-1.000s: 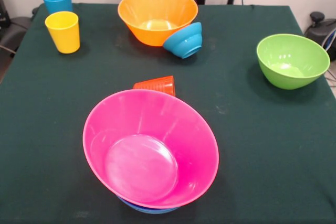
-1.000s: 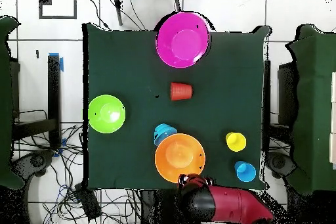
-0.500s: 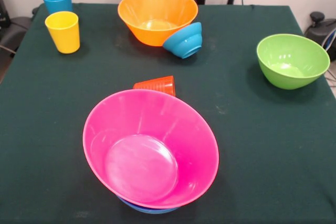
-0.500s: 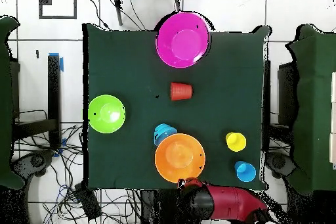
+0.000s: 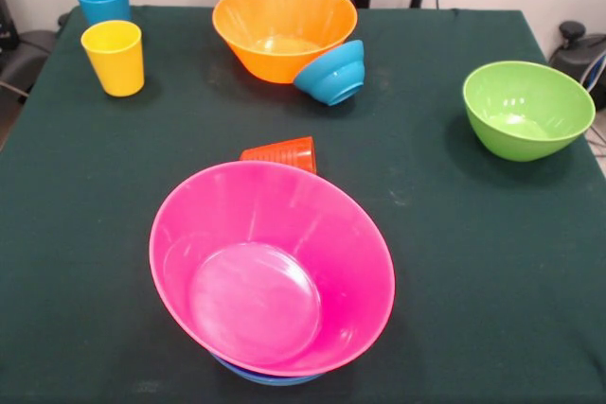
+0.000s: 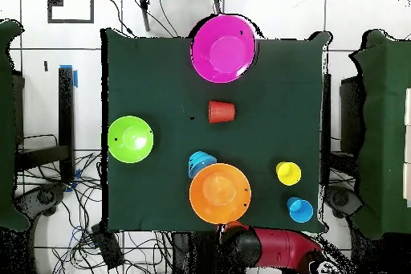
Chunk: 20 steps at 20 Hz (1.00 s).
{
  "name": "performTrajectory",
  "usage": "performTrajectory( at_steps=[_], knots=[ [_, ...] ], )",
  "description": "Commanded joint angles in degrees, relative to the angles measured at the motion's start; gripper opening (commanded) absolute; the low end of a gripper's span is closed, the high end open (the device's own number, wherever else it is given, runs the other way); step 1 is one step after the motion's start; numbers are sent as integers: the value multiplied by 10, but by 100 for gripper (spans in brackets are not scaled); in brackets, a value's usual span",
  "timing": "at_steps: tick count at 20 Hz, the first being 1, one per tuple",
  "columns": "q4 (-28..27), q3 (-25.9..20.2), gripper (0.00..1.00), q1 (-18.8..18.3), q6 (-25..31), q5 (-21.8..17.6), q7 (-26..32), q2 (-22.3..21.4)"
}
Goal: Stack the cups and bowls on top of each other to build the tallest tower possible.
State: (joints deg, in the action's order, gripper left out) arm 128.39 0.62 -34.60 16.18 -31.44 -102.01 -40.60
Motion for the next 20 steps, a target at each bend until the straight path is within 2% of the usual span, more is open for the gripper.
performTrajectory(
  at_steps=[1,2,3,5,7,10,14,16,20],
  knots=[
    [-67,-8,100,23,-48,-32,-49,49],
    [-76,4,100,33,-84,-20,-78,74],
    [-95,14,100,53,-98,-13,-95,96],
    [-106,3,100,52,-86,0,-89,109],
    [-110,-10,100,50,-46,17,-75,106],
    [-117,14,100,81,-23,21,-81,84],
    [-121,11,100,88,-10,21,-68,76],
    [-125,-3,100,79,-32,24,-68,91],
    [-141,-10,100,78,-32,41,-76,123]
  ],
)
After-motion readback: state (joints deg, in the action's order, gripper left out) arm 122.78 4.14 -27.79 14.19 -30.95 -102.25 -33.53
